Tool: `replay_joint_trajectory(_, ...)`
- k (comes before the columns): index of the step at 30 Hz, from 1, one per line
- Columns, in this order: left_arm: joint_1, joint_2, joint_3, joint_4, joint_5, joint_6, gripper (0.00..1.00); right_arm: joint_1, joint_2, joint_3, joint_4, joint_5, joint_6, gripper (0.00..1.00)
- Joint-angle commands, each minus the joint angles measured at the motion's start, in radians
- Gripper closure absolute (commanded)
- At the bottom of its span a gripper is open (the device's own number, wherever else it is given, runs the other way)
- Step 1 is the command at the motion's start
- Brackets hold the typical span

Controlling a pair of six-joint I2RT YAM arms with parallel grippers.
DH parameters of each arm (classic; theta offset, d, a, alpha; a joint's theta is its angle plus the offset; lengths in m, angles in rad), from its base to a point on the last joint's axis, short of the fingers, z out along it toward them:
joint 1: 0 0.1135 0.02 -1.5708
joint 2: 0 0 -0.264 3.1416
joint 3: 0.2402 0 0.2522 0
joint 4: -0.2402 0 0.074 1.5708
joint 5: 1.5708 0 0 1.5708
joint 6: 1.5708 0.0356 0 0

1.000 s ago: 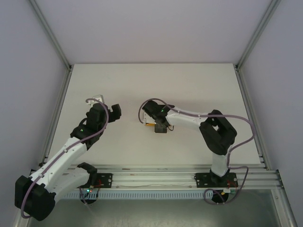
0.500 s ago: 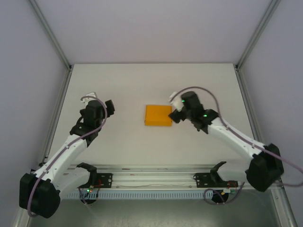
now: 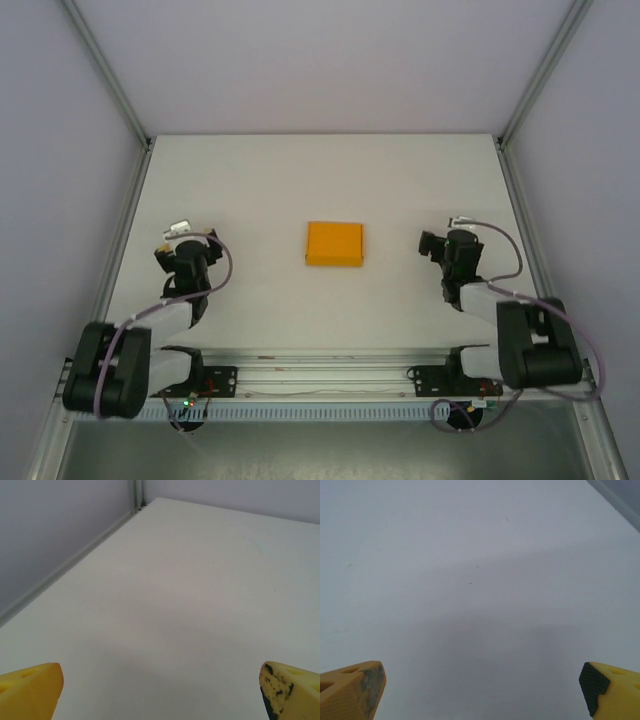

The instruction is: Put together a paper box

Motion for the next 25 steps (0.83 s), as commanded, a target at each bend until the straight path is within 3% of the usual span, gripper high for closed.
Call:
replay_joint_trajectory(1,0.017,0.089,0.063,0.16,0.039,0.058,0.0,-0.032,0.102,0.017,0.293,-0.009,0.03,0.0)
replay_joint_trajectory(3,0.04,0.174,0.088,0.221,0.038,0.067,0.0,-0.045,0.198,0.013,0.412,-0.035,0.035,0.0)
replay_joint_trajectory(4,0.074,0.253,0.069,0.366,0.119,0.074,0.0,-0.062,0.153,0.043,0.265,-0.057,0.047,0.0)
replay_joint_trajectory(5,0.082,0.292,0.076,0.352,0.241,0.104,0.0,-0.078,0.154,0.079,0.214,-0.063,0.07,0.0)
replay_joint_trajectory(6,0.081,0.31,0.096,0.336,0.289,0.135,0.0,-0.081,0.178,0.06,0.298,-0.05,0.08,0.0)
replay_joint_trajectory(9,0.079,0.302,0.093,0.33,0.291,0.128,0.0,-0.081,0.155,0.068,0.236,-0.034,0.081,0.0)
replay_joint_trajectory(25,0.079,0.299,0.096,0.321,0.291,0.127,0.0,-0.081,0.161,0.061,0.259,-0.036,0.079,0.0)
